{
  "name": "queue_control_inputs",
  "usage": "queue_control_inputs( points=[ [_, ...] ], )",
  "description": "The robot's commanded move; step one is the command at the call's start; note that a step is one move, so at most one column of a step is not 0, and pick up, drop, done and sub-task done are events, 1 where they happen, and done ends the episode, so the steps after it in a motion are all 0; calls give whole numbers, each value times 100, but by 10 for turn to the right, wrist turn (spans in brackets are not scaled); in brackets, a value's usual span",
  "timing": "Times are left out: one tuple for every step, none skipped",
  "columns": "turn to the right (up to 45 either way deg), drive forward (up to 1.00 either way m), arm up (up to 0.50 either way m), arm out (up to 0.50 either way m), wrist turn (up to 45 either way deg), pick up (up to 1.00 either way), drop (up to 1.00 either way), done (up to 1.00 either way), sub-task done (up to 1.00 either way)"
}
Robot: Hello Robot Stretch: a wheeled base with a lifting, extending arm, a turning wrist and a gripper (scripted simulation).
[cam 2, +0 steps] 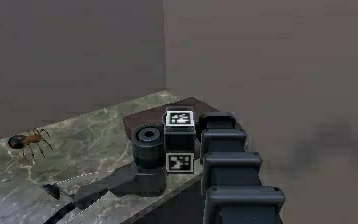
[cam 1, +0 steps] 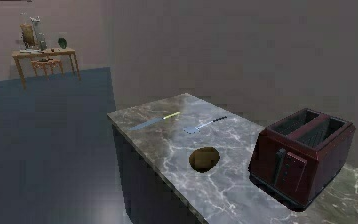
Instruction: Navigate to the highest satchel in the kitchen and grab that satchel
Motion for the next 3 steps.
queue_control_inputs(
  points=[
    [0,0,0,0,450,0,0,0,0],
    [0,0,0,0,450,0,0,0,0],
    [0,0,-6,0,0,0,0,0,0]
  ],
)
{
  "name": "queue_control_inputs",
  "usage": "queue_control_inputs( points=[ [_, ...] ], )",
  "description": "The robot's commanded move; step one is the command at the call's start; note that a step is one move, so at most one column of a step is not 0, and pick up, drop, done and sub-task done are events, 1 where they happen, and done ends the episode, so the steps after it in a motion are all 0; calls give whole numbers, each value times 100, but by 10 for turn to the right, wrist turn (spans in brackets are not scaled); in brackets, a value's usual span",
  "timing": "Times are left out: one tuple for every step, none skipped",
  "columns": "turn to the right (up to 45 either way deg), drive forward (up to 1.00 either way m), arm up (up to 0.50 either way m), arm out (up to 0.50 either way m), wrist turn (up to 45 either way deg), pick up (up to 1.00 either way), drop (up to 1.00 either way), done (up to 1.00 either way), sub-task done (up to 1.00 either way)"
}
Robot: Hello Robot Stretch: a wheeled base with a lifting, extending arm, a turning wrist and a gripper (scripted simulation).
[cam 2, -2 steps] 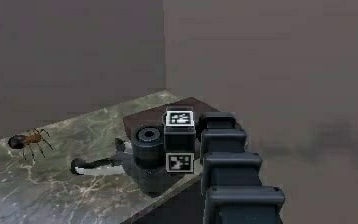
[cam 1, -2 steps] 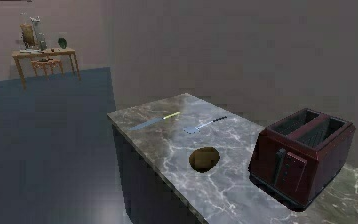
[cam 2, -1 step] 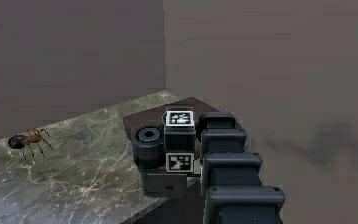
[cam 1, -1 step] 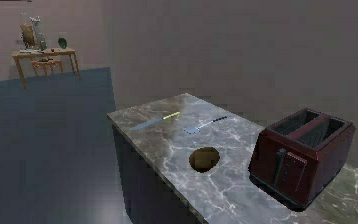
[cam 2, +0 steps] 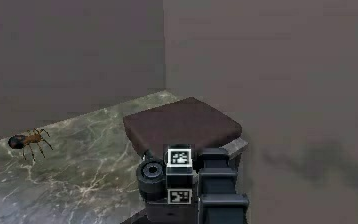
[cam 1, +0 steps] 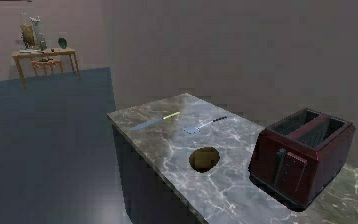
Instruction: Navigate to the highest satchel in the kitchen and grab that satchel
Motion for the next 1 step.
queue_control_inputs(
  points=[
    [0,0,0,0,0,100,0,0,0]
  ],
)
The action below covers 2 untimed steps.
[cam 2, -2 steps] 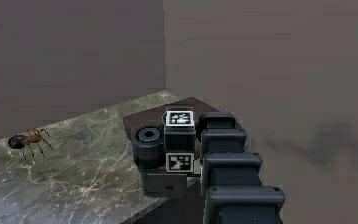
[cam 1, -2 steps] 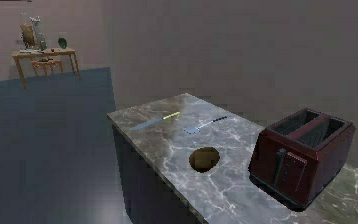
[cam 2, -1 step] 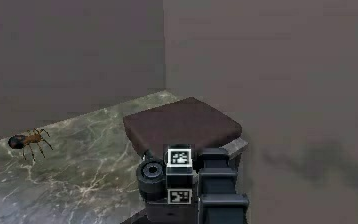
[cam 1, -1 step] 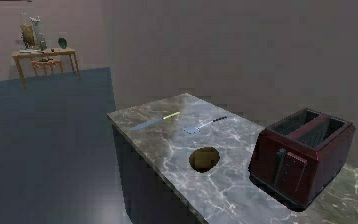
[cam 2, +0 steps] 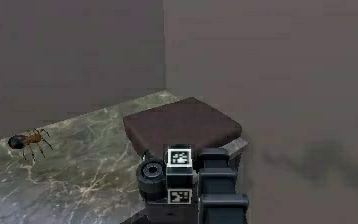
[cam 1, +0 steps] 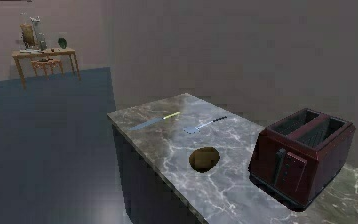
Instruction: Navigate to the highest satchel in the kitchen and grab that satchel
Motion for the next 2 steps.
queue_control_inputs(
  points=[
    [0,0,6,0,0,0,0,0,0],
    [0,0,0,0,0,0,0,100,0]
  ],
)
